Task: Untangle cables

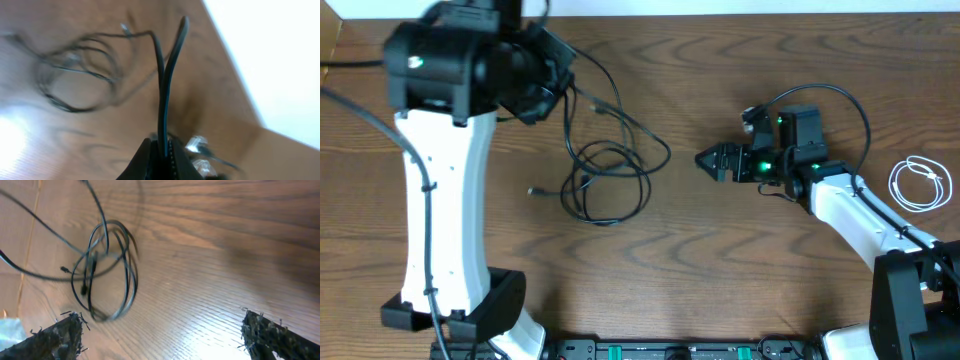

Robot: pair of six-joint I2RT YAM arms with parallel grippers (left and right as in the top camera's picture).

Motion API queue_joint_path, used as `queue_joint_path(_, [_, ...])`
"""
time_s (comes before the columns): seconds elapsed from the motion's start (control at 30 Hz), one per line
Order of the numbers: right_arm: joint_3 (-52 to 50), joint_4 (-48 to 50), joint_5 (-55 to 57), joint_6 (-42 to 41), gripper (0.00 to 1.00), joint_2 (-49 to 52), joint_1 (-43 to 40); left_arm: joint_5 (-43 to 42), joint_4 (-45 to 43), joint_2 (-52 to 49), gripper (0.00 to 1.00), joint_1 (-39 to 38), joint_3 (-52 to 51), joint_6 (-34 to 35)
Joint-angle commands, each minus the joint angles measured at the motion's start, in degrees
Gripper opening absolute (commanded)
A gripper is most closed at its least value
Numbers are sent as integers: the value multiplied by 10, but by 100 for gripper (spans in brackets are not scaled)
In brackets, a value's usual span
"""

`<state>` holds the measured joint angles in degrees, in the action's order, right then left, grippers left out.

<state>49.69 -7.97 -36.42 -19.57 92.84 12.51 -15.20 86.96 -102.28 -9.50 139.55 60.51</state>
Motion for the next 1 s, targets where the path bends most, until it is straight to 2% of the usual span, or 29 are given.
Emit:
queue_joint_path(0.0, [2, 4, -1, 59, 98, 1, 31, -108, -31, 21, 7, 28, 12, 71])
queue_joint_path(0.17, [2, 10, 25, 98, 99, 1, 70, -191, -89, 25, 7, 60, 12, 125])
queue_joint_path(0.37, [2, 23, 129, 98, 99, 1, 139, -243, -144, 25, 7, 94, 12, 131])
queue_joint_path(0.5, [2, 34, 226, 77, 97, 1, 193, -243, -140, 25, 7, 115, 12, 106])
queue_joint_path(0.63, [2, 37, 351, 2, 97, 2, 238, -242, -131, 25, 7, 147, 12, 65])
queue_joint_path(0.7, [2, 54, 377, -29, 96, 7, 258, -227, -115, 25, 7, 166, 12, 45])
queue_joint_path(0.83, [2, 125, 380, -47, 90, 37, 294, -142, -42, 24, 8, 195, 12, 14])
queue_joint_path(0.97, [2, 187, 410, -89, 89, 92, 321, -75, 6, 23, 8, 206, 11, -19])
